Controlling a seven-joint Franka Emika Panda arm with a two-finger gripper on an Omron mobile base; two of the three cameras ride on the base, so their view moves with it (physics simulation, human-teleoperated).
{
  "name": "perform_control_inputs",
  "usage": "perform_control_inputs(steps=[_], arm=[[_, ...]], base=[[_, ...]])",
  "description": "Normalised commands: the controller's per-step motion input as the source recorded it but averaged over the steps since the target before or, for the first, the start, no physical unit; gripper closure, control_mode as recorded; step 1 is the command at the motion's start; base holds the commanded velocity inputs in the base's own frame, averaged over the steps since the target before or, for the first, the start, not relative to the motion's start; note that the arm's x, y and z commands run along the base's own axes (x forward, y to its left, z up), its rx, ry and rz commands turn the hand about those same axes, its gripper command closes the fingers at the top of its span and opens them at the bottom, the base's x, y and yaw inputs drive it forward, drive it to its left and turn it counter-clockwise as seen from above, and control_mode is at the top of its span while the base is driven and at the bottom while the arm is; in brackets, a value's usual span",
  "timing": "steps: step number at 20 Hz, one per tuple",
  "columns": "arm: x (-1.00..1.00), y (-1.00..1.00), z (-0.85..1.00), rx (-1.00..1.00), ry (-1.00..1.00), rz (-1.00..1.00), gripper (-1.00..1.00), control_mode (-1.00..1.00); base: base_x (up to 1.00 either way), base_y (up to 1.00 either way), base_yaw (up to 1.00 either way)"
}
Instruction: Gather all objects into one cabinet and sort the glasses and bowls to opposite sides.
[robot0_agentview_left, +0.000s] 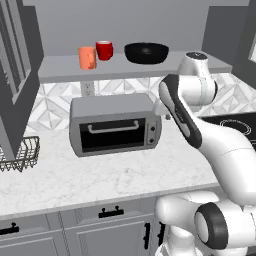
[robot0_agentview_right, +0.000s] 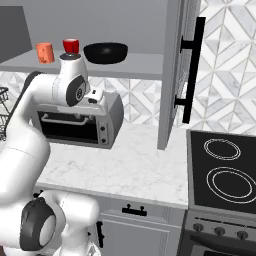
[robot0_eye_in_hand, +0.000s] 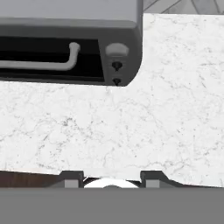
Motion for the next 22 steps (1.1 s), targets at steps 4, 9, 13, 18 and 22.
perform_control_inputs(steps=[4,9,13,18,22], arm=[[-0.35,-0.06,0.25,0.0,-0.21,0.0,-1.0,-1.0],[-0.82,-0.24,0.76,-0.02,-0.52,-0.05,-1.0,-1.0],[-0.72,-0.24,0.68,0.0,-0.42,-0.05,-1.0,-1.0],[-0.39,-0.05,0.41,0.0,-0.2,0.0,-1.0,-1.0],[-0.14,0.0,0.14,0.0,-0.03,0.0,-1.0,-1.0]], base=[[0.0,0.0,0.0],[0.0,0.0,0.0],[0.0,0.0,0.0],[0.0,0.0,0.0],[0.0,0.0,0.0]])
